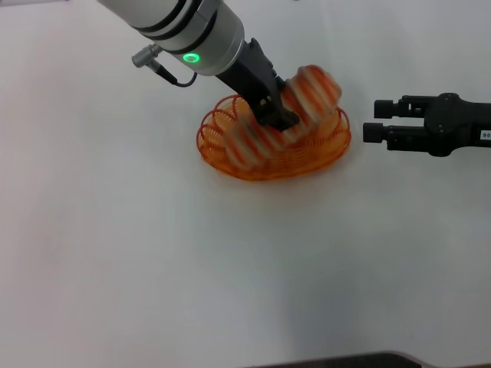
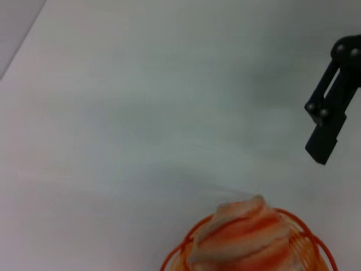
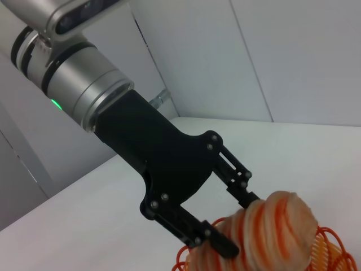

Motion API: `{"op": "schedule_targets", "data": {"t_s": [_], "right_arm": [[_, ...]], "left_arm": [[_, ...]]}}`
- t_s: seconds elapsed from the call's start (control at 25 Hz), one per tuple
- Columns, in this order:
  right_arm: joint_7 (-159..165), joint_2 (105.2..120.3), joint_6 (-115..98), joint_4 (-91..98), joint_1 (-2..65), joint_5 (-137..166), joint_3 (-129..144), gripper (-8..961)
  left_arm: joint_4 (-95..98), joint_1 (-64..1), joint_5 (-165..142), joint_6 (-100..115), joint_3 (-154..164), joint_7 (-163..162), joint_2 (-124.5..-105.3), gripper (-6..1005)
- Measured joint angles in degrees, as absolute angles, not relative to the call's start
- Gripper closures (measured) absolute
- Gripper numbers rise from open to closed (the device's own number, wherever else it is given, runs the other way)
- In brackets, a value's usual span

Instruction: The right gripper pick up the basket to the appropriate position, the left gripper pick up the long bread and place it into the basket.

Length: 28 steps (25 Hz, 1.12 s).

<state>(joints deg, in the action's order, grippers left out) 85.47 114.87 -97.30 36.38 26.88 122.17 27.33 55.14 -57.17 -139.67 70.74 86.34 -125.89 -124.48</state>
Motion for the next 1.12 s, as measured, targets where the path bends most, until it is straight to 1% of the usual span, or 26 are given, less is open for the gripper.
{"op": "schedule_targets", "data": {"t_s": [0.16, 0.28, 0.36, 0.56, 0.64, 0.8, 0.84, 1.04, 1.12], "right_arm": [[85.5, 114.87, -97.3, 36.4, 26.9, 122.2, 27.3, 278], [85.4, 114.87, -97.3, 36.3, 26.9, 122.2, 27.3, 278], [85.4, 114.87, -97.3, 36.3, 26.9, 122.2, 27.3, 278], [85.6, 114.72, -97.7, 36.3, 27.0, 122.2, 27.0, 278], [85.5, 114.67, -97.8, 36.3, 27.0, 122.2, 26.6, 278], [85.5, 114.62, -98.0, 36.4, 27.3, 122.2, 26.2, 278], [85.5, 114.62, -98.0, 36.4, 27.4, 122.2, 26.1, 278], [85.4, 114.68, -98.0, 36.5, 27.6, 121.8, 25.9, 278], [85.4, 114.68, -98.0, 36.4, 27.6, 121.6, 25.9, 278]], "left_arm": [[55.6, -56.6, -138.9, 70.7, 86.1, -125.8, -124.43, 611], [57.5, -54.8, -138.3, 71.1, 85.5, -125.7, -124.27, 467], [60.2, -52.4, -137.6, 71.2, 85.1, -125.5, -124.18, 371], [66.2, -44.3, -132.1, 72.5, 79.2, -123.4, -124.13, 147], [66.0, -40.2, -126.0, 73.8, 72.3, -119.8, -124.14, 138], [57.4, -36.0, -114.0, 78.0, 58.8, -110.8, -123.78, 133], [53.3, -35.2, -111.2, 79.6, 54.5, -108.1, -123.41, 133], [31.5, -31.8, -106.2, 85.7, 38.5, -93.0, -120.21, 133], [28.4, -29.4, -106.2, 87.2, 36.1, -88.8, -120.25, 133]]}}
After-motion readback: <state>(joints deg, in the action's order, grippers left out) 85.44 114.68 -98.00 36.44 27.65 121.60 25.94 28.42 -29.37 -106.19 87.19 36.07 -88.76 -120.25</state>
